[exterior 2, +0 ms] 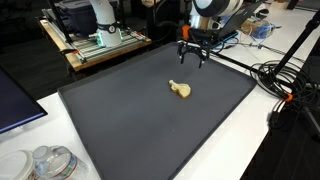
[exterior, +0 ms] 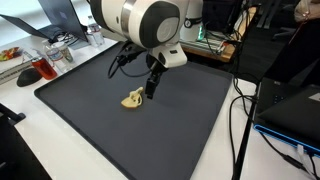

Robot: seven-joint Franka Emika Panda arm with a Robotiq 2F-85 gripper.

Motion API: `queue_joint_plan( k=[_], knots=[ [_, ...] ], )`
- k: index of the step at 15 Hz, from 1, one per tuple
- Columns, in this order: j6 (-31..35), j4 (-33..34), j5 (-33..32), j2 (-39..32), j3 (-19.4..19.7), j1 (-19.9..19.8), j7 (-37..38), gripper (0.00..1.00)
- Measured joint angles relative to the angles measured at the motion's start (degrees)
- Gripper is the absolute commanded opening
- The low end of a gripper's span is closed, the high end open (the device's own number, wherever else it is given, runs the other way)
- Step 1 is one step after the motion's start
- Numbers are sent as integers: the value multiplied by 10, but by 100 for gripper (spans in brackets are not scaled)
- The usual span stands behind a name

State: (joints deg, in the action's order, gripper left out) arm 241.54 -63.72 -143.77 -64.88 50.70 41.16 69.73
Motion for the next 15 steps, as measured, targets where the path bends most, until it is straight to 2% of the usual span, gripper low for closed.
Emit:
queue_joint_plan(
  k=[4,9,12,15],
  knots=[
    [0,-40,0,28,9,29,-91,100],
    [1,-138,0,61,41,103,-160,100],
    [0,-177,0,81,56,134,-180,100],
    [0,-198,0,111,66,148,-171,100]
  ],
)
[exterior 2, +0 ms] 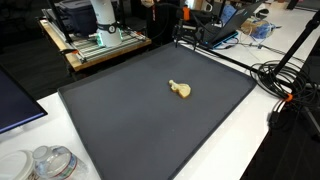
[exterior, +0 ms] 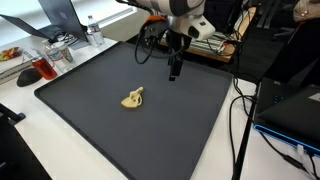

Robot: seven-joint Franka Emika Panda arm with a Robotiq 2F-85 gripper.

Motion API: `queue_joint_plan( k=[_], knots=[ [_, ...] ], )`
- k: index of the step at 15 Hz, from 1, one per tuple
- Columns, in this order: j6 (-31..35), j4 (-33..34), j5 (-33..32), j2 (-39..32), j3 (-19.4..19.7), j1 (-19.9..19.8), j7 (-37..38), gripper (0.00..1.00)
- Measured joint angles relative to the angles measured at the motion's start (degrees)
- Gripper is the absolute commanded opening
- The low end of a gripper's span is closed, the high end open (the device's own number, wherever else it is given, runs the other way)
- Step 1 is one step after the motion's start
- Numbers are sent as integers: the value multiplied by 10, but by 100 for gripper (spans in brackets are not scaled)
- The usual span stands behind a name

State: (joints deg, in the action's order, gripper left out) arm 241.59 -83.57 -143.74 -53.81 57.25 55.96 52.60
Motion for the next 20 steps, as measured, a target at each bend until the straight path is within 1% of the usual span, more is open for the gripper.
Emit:
queue_joint_plan(
  k=[6,10,13,15,17,20],
  knots=[
    [0,-52,0,87,6,-3,96,100],
    [0,-78,1,143,17,-2,176,100],
    [0,-81,1,181,39,4,244,100],
    [0,-82,1,198,68,19,292,100],
    [-1,-86,1,209,90,33,314,100],
    [-2,-93,1,212,92,39,322,100]
  ],
)
